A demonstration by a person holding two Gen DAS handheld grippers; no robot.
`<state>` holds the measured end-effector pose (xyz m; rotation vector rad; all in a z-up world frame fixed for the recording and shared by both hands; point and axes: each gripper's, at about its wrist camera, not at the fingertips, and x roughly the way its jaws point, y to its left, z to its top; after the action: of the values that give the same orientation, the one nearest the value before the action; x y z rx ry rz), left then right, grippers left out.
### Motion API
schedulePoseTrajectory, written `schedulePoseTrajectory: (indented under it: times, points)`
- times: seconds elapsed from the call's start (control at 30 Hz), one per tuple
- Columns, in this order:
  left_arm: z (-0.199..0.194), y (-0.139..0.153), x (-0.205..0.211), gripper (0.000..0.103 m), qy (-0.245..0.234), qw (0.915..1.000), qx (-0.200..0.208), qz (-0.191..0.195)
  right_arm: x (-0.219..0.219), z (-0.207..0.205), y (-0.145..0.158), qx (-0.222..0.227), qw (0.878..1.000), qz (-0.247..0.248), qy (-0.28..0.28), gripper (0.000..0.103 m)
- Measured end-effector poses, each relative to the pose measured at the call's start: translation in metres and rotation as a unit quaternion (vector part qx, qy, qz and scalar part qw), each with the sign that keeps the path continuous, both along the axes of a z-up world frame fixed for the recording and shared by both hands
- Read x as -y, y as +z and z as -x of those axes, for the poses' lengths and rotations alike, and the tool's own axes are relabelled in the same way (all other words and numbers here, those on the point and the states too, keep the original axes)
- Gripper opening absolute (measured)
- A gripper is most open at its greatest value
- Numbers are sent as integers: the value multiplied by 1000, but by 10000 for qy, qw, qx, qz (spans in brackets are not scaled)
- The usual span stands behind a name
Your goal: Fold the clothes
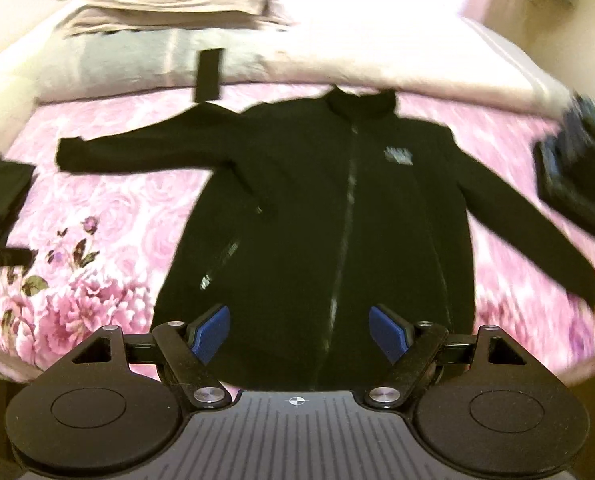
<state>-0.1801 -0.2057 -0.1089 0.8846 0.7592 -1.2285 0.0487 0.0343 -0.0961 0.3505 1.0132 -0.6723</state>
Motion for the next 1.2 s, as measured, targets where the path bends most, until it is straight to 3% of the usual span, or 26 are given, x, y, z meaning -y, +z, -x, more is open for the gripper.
schedulePoseTrajectory:
  times: [0.17, 0.33, 0.5, 0.73, 0.9, 1.0, 1.2]
  points:
    - [-28, 5, -3, 96, 453, 9987, 212, 46, 8, -42, -11, 125, 9964, 36, 839, 80]
    - [-70, 4, -10, 96, 590, 9975, 362, 148, 5, -95, -18, 205, 9869, 181, 1588, 80]
    - [-134, -8, 3, 96, 699, 9968, 374, 30, -9, -162, -30, 416, 9739, 338, 2207, 80]
    - [-241, -45, 46, 96, 658, 9972, 319, -143, -37, -285, -80, 437, 9533, 512, 2943, 80]
    - [-307, -84, 64, 96, 552, 9982, 233, -4, -57, -382, -135, 514, 9280, 745, 3615, 79]
    - [-331, -109, 62, 97, 585, 9980, 203, 107, -69, -441, -181, 410, 9042, 962, 4141, 56]
    - [-360, -147, 48, 96, 945, 9955, 10, 68, -90, -528, -259, 100, 8623, 1262, 4904, 56]
